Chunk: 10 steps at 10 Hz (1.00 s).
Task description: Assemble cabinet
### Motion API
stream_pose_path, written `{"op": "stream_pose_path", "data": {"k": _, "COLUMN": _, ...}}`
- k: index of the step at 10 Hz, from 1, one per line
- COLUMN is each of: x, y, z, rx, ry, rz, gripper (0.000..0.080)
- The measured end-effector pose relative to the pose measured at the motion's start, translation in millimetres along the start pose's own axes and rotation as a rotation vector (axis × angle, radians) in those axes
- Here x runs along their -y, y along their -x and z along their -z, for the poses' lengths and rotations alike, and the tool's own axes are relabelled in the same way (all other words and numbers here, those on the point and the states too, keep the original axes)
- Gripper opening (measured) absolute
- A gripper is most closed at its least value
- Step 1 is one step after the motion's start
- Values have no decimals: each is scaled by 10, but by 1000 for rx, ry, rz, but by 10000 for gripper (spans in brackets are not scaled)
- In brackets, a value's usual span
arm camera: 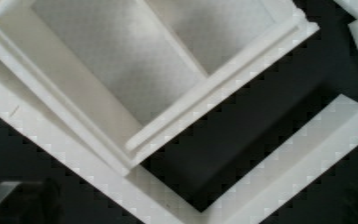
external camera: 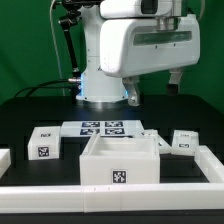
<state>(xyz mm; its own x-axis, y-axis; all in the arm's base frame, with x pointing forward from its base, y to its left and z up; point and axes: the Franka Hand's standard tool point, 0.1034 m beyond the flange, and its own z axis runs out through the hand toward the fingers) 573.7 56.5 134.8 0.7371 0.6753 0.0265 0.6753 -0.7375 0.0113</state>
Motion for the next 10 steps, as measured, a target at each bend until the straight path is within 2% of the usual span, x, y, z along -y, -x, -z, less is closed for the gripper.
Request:
{"op": "stream_pose_path", "data": {"k": 4, "x": -6, "y": -8, "z": -5, "rx": -6, "ry": 4, "rz": 7, "gripper": 796}}
{"op": "stream_pose_path", "data": {"k": 6, "x": 41, "y": 66, "z": -78, "rx": 9, "ry": -7, "rz": 164, "gripper": 796}}
{"op": "stream_pose_path", "data": {"k": 9, "x": 187, "y": 147, "z": -219, "rx": 37, "ry": -26, "rz": 296, "gripper": 796}}
{"op": "stream_pose_path", "data": {"k": 10, "x": 175, "y": 147, "z": -213, "rx": 37, "ry": -25, "rz": 291, "gripper": 796}}
